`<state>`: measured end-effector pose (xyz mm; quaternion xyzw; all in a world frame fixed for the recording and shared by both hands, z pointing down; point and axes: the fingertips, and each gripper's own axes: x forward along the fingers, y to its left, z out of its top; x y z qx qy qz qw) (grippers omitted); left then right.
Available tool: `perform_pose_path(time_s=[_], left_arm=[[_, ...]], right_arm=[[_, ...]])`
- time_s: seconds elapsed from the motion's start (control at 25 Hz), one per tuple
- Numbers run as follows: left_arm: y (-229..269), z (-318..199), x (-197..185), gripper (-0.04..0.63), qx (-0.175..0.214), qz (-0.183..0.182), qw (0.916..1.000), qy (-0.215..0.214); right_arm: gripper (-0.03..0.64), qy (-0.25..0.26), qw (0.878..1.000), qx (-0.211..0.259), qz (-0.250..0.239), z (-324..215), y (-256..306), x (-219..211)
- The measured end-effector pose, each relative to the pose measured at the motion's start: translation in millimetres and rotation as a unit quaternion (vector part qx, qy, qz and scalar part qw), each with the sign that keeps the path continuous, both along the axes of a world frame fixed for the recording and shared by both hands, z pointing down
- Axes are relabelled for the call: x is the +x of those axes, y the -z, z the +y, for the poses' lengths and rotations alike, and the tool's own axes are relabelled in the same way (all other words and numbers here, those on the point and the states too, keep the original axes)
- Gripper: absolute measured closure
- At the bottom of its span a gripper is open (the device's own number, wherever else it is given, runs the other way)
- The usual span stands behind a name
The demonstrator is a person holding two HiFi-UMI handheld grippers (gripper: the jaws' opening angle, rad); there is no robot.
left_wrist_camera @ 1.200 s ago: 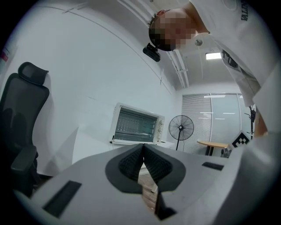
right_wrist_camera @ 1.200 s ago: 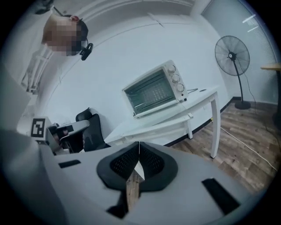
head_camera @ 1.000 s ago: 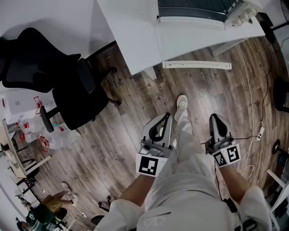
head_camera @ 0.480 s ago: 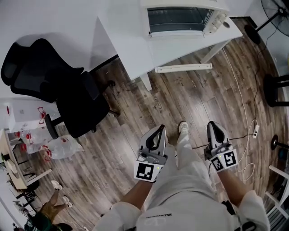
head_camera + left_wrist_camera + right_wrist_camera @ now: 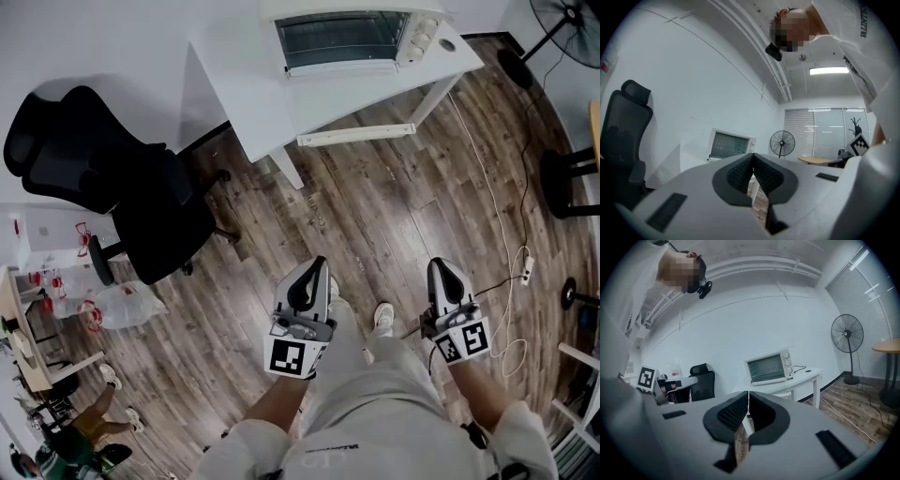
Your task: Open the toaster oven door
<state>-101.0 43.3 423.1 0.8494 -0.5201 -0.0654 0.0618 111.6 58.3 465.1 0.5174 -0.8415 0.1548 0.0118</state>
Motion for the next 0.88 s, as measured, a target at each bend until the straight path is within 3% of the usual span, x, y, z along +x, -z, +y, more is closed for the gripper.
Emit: perform_pose_path(time_s=[0.24, 0.52, 0.88], left_arm=[[21, 51, 47, 0.586, 0.017, -0.016, 0.9993, 0.030], [39, 131, 109, 0.586, 0.002, -0.010, 0.9984, 0.056], [65, 197, 147, 0.586, 0.026, -0.041, 0.9969, 0.061]], right_arm=[[0.598, 0.030, 0.999, 0.028, -0.026, 39, 20, 43], [0.598, 0.067, 0.997, 0.018, -0.019, 100, 36, 104], [0.598, 0.083, 0.996, 0.024, -0.028, 156, 50, 140]])
